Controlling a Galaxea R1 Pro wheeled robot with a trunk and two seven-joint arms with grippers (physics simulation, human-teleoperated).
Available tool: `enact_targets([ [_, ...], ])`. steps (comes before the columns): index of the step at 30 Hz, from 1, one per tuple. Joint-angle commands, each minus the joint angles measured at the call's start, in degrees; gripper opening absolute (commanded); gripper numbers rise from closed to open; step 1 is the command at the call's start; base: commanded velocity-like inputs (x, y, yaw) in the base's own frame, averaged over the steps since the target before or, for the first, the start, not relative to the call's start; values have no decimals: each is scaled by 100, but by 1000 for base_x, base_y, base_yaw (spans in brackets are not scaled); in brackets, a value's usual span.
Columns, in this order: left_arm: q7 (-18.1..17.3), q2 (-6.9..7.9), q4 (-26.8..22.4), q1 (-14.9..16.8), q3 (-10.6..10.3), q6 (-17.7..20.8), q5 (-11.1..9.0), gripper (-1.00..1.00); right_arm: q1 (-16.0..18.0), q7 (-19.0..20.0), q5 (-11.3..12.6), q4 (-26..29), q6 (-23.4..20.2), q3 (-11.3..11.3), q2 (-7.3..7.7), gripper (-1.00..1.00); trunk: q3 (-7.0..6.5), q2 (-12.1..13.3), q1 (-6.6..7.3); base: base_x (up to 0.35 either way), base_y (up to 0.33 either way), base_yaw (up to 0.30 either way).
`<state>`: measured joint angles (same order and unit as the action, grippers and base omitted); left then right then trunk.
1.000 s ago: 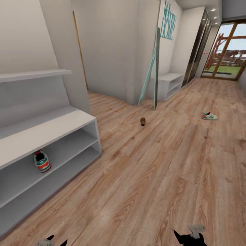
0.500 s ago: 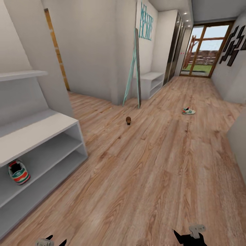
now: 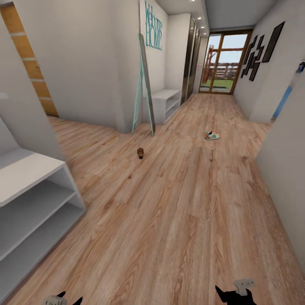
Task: Pick up the two gym shoes and the two sandals from the corridor floor and place them onto the hallstand (shoe rack) in the corridor, making sure they are on the rack and not on the floor. Arrange them so the two gym shoes are next to each other and the two sandals are next to each other.
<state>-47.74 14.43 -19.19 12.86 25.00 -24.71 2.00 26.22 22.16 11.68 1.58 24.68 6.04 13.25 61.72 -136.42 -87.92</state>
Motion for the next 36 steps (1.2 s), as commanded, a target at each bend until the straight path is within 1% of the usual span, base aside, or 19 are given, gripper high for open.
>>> enact_targets([
  [1, -34, -2, 3, 4, 40, -16, 21, 100, 6, 26, 61, -8, 14, 46, -1, 100, 5, -2, -2, 335, 0, -300],
  [12, -34, -2, 3, 4, 40, -16, 6, 100, 6, 26, 56, -8, 10, 46, -18, 100, 5, -2, -2, 337, 0, -300],
  [15, -34, -2, 3, 5, 40, -16, 3, 100, 6, 26, 56, -8, 10, 46, -20, 100, 5, -2, -2, 337, 0, -170],
  [21, -34, -2, 3, 4, 40, -16, 0, 100, 6, 40, 54, -8, 9, 52, -23, 100, 5, -2, -2, 337, 40, -34],
  [36, -34, -2, 3, 4, 43, -16, -7, 100, 6, 52, 53, -8, 3, 55, -9, 100, 5, -2, -2, 337, 111, -1],
])
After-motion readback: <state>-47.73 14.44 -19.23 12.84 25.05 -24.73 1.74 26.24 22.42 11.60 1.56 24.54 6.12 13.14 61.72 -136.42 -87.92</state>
